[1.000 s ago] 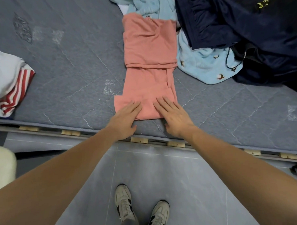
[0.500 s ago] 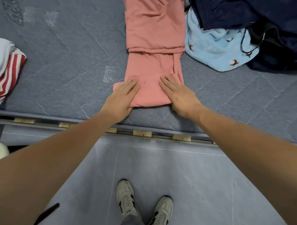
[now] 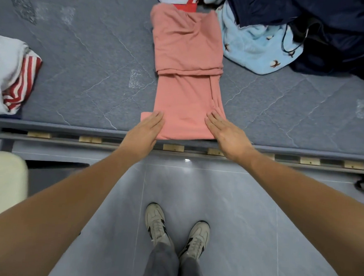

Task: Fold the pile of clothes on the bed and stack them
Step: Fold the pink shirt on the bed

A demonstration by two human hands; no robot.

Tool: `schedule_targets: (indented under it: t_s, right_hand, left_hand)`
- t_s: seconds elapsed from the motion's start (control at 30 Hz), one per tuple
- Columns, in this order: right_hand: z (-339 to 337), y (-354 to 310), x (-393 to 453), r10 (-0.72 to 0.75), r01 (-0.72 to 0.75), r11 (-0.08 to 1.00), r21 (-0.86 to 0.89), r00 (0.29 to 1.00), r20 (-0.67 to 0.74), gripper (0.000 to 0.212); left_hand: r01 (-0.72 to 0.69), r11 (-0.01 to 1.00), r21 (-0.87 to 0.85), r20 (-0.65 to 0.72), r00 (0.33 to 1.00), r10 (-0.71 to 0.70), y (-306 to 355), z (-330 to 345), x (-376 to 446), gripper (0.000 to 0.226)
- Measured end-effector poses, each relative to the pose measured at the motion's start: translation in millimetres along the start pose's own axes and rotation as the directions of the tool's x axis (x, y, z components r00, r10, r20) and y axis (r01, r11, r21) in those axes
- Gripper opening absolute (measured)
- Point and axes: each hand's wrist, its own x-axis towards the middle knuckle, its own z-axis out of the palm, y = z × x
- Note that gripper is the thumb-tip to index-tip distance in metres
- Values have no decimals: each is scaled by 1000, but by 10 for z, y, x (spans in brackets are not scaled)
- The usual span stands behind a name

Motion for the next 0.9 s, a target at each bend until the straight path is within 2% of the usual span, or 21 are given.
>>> schedule_targets:
  t_s: [0.23,0.37,0.5,0.6,0.7,0.9]
  right_hand:
    - [19,-45,-390,-14,16,998,53,999,-35,74]
    - [-92,-19,-342,39,-37,994,99,999,-21,68]
    - [-279,31,-219,155,-155,975,159,988,16,25]
    - [-521,95,-64,159,-152,962,228,987,-13,7]
    - [-783,186,166,198,-166,937,308,978,-73,9]
    - [-1162,418,735,323,-195,842,502,929,-181,13]
  left_hand:
    - [2,1000,-28,26,1000,-1,176,109,-295,68]
    - [110,982,-154,-16,993,-113,225,-23,-268,62]
    - [161,945,-285,-74,979,-190,228,-244,-257,38]
    - [150,930,-335,-89,978,-190,184,-499,-147,14]
    - [183,905,-385,-145,956,-255,95,-770,76,8]
    - [165,831,-531,-230,916,-328,-150,-1169,708,16]
